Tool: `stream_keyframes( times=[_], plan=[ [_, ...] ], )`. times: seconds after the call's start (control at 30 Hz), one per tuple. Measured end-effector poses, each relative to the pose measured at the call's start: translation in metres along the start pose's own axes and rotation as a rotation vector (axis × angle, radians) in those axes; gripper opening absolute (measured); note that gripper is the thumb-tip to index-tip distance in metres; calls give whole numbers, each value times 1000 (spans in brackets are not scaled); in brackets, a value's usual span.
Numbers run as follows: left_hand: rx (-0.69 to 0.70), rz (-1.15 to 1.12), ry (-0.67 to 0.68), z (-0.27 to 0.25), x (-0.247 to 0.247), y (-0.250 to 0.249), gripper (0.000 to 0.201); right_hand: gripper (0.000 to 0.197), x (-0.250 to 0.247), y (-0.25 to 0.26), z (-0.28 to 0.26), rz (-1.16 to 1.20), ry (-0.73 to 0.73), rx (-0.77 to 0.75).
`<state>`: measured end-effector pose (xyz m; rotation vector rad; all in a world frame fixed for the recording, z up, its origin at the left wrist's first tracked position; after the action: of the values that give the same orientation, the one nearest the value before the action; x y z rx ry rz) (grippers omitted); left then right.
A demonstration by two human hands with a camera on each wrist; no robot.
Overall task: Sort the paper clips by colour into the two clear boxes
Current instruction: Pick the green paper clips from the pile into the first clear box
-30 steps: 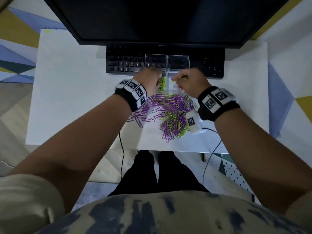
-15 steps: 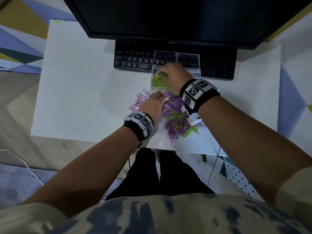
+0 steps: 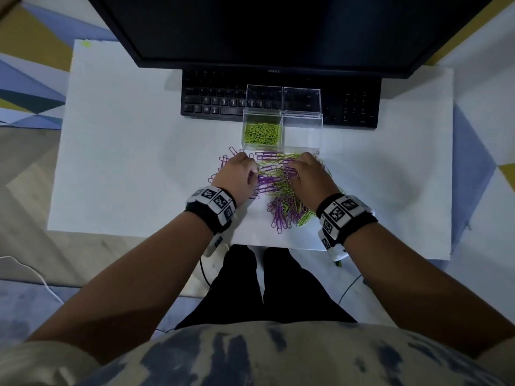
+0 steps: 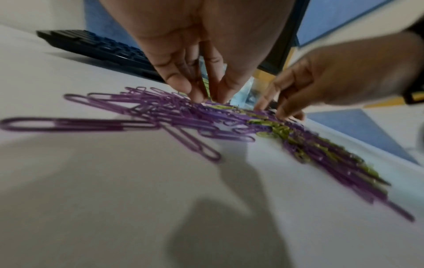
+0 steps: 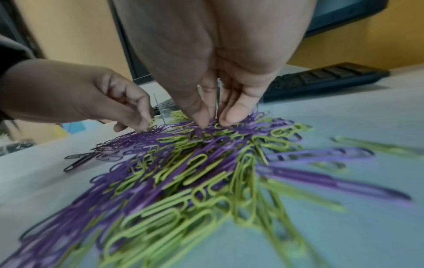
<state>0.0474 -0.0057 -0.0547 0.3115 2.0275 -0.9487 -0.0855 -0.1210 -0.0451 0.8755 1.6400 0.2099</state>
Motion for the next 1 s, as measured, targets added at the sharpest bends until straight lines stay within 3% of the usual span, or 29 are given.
stream_keyframes(
  times=[0.13,0.23,0.37,0.47,0.57,0.67,0.77,1.0],
  plan=[
    [-135,-195,-51,-2,-13,5,5,29,-3,-8,-12,-8,-74,56],
    [-253,-367,-56,-1,-15,4,3,36,-5,-2,-4,17,-89,29],
    [-278,-371,2,2,-5,-5,11,46,3,10,17,18,-75,-63],
    [-305,-369,11,3,1,-10,19,39,7,9,19,-14,-65,-54],
    [-279,-277,-2,4,4,-14,20,31,8,5,16,-19,-72,-27],
    [-166,-113,10,4,5,-20,15,34,4,3,16,-7,-101,-10],
    [-83,48,9,6,8,-20,31,39,4,6,24,-40,-120,-24],
    [-126,114,-17,11,5,-10,24,17,9,3,31,-78,-136,27]
  ],
)
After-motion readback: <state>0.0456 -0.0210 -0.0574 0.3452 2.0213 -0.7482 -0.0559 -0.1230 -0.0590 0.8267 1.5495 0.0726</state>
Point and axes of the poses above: each hand's wrist, its own z-axis towards the middle knuckle, its own x-axis out of the palm, y = z × x, the point moved 4 cm from there along z, towards the middle knuckle, and after that the axes turned 14 degrees about -x, right-handed, at the moved point
